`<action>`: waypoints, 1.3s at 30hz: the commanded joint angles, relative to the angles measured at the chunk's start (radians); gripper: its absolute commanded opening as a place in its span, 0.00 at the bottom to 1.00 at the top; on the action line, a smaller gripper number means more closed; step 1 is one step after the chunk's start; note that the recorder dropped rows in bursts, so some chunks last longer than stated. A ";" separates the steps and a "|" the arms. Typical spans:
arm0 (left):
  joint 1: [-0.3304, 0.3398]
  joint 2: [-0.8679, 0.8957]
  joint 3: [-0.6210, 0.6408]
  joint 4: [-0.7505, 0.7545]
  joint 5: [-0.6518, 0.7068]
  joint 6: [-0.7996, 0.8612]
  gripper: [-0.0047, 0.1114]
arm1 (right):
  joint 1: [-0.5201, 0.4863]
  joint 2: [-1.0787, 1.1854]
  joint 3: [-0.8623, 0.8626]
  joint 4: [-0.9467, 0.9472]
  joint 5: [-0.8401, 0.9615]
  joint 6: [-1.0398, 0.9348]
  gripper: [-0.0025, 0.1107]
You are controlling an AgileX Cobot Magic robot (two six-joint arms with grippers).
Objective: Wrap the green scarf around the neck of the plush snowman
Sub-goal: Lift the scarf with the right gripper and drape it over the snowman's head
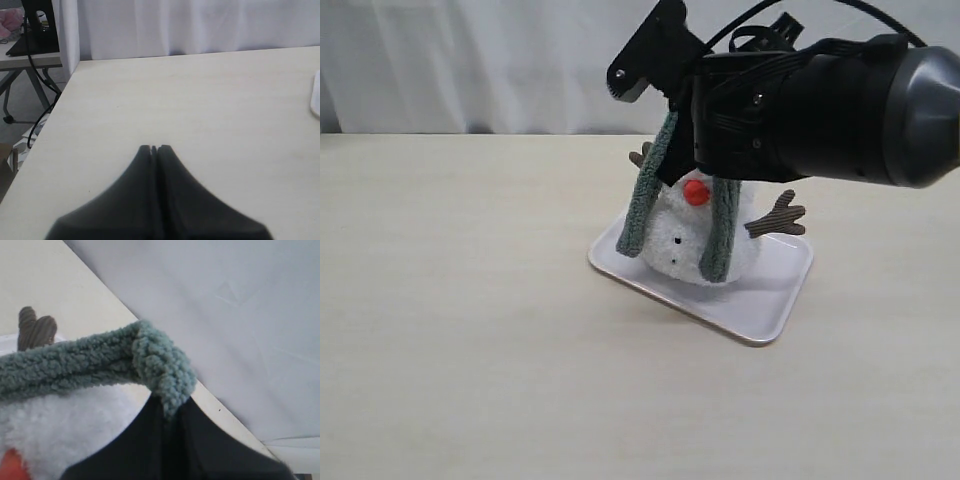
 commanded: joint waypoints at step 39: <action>0.001 0.000 0.002 -0.001 -0.008 0.001 0.04 | -0.090 -0.018 -0.022 0.307 -0.037 -0.052 0.50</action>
